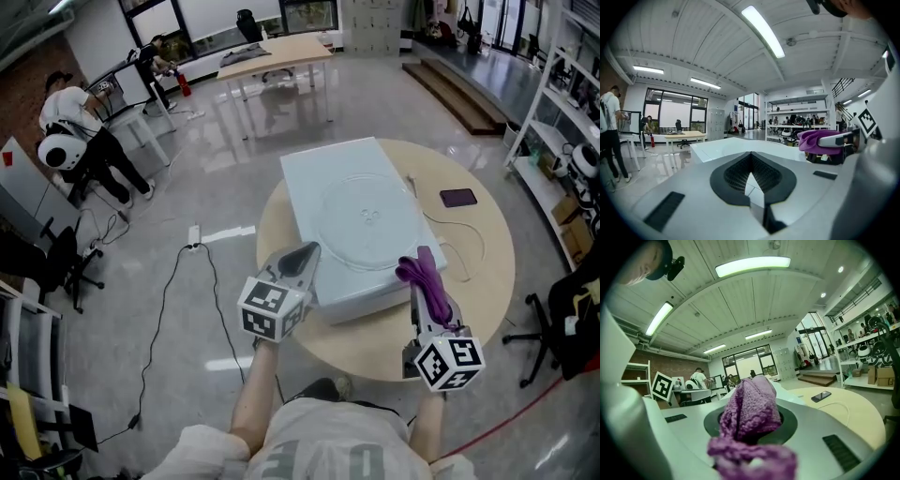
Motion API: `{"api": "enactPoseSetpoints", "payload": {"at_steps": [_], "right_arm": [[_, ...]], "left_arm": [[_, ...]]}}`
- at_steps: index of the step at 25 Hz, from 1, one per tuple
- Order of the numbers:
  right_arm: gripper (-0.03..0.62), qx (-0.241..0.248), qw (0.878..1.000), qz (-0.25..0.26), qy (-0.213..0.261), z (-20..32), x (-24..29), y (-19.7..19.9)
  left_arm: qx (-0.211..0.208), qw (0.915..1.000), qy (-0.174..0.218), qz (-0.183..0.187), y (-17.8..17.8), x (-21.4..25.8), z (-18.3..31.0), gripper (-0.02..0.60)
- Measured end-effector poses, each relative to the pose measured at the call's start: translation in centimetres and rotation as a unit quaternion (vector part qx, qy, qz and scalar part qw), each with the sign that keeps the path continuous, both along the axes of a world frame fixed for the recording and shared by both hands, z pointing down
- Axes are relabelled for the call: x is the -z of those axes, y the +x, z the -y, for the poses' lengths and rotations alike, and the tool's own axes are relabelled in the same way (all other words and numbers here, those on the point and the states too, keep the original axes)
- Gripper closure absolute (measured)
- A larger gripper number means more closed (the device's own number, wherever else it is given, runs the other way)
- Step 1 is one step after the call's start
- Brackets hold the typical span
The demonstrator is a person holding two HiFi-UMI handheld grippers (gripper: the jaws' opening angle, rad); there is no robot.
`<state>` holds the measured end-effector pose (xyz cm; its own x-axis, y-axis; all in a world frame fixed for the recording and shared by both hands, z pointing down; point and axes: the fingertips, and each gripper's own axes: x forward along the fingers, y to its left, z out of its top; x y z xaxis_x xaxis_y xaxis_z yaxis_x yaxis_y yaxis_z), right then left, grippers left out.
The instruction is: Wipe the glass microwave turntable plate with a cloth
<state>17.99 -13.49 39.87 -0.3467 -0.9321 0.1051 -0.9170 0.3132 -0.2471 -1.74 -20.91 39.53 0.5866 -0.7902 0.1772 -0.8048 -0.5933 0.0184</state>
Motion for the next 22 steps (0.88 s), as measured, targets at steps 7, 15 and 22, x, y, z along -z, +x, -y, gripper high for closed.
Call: {"api": "enactPoseSetpoints", "payload": {"at_steps": [7,15,22], "right_arm": [[0.546,-0.018,1.0,-0.015,0.012,3.9,1.9,1.3],[0.546,-0.032,0.999,-0.022,-0.004,5.5,1.5,0.5],[0.546,-0.024,0.999,-0.025,-0.016,5.5,0.5,-0.9]], "left_arm": [[-0.024,0.9968,-0.055,0.052,0.8,-1.7,5.2,0.586],[-0.056,0.9885,-0.113,0.083,1.0,-4.0,6.0,0.586],[-0.079,0.9871,-0.097,0.099,1.3,-4.2,5.0,0.586]]}}
